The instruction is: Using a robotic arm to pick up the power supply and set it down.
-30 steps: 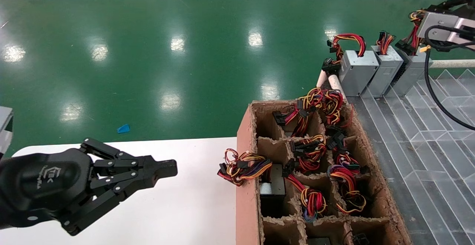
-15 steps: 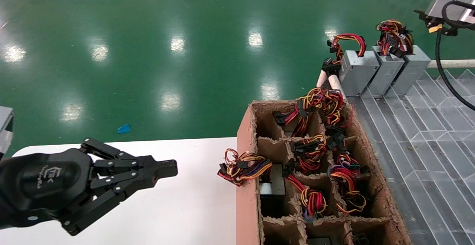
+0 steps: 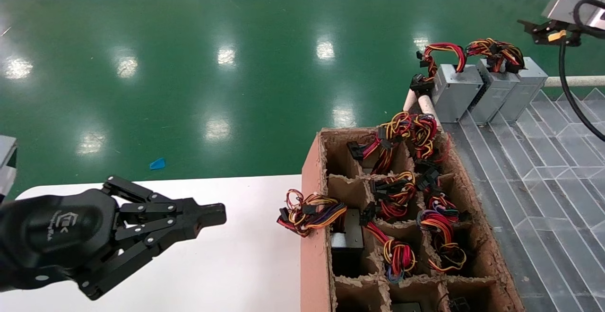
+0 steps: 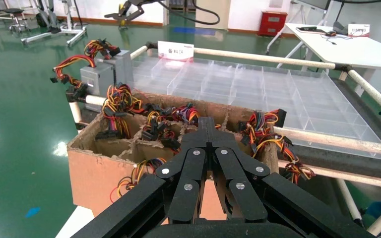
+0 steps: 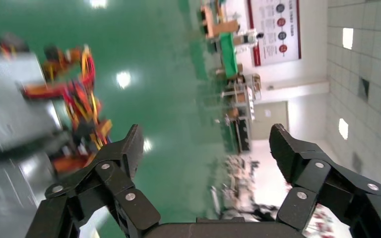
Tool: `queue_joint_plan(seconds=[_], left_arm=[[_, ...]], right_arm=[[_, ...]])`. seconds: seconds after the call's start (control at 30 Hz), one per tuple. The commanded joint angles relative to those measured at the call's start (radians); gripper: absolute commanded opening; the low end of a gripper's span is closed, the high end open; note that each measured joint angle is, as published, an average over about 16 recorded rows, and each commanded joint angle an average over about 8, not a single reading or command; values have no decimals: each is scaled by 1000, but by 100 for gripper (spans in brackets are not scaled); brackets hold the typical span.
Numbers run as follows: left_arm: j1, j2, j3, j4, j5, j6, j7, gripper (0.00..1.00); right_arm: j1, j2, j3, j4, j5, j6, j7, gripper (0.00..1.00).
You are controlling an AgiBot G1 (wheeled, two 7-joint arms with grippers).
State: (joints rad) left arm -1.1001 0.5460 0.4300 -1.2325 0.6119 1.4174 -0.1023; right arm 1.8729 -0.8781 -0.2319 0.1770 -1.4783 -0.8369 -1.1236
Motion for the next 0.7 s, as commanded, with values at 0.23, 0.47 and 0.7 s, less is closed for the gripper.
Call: queue_joint_plan(seconds=[0.23, 0.47, 0.7], left_arm=[[0, 0, 0, 0, 0, 0, 0, 0], [0, 0, 0, 0, 0, 0, 0, 43], [0, 0, 0, 0, 0, 0, 0, 100]], right_arm=[[-121, 41, -7, 168, 114, -100, 200, 100], [-227, 76, -14, 315, 213, -187, 373, 100], [-333, 111, -20, 461, 311, -274, 546, 100]])
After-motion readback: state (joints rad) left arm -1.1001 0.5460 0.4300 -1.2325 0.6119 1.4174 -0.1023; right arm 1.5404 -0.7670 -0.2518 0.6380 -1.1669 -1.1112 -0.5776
